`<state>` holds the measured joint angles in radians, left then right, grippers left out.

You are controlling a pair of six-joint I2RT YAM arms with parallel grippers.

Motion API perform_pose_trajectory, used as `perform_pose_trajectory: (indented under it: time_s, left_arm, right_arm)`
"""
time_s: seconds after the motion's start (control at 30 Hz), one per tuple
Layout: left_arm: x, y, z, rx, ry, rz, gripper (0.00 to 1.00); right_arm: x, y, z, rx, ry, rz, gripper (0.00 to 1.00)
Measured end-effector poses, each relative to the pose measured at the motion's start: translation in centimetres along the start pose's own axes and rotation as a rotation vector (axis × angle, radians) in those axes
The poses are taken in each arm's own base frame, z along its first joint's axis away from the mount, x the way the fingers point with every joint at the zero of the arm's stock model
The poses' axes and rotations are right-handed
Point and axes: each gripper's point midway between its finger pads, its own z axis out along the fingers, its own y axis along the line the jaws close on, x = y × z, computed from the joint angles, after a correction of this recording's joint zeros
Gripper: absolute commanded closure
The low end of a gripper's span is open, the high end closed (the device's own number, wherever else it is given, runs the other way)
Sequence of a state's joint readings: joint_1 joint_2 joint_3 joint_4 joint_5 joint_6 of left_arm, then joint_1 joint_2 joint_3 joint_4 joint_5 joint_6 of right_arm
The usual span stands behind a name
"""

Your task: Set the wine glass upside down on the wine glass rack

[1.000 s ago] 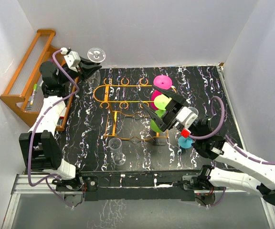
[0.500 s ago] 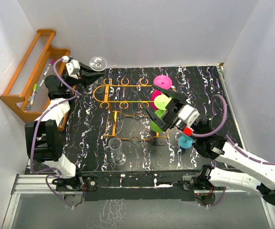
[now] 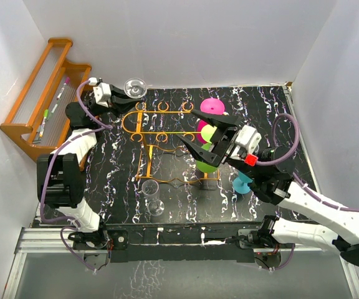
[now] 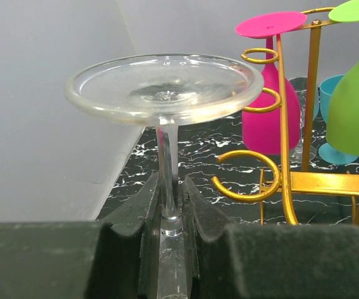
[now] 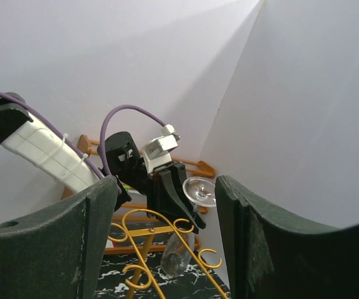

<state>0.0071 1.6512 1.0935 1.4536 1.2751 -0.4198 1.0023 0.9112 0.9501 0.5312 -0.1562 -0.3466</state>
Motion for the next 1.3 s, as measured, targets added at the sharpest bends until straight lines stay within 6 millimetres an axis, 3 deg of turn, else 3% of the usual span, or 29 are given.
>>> perform_pose_trajectory:
  time_s: [0.27,0.57,1.3]
  left_arm:
    - [0.9,-0.3,0.3,0.018,0.001,-0.007,1.00]
    - [2.3,-2.2,0.7,0.058,0.004,-0.021,1.00]
    - [2.4,-5.0,0.8,0.106,-0.001,0.002,1.00]
  right_arm:
    - [-0.7,0.2,0.3,-0.003,-0.029,0.067,0.31]
    - [-3.5,-1.2,0.0,0.070,-0.117,0.159,0.31]
    - [-3.3,-2.7,0.0,0.168,-0.118,0.228,0.33]
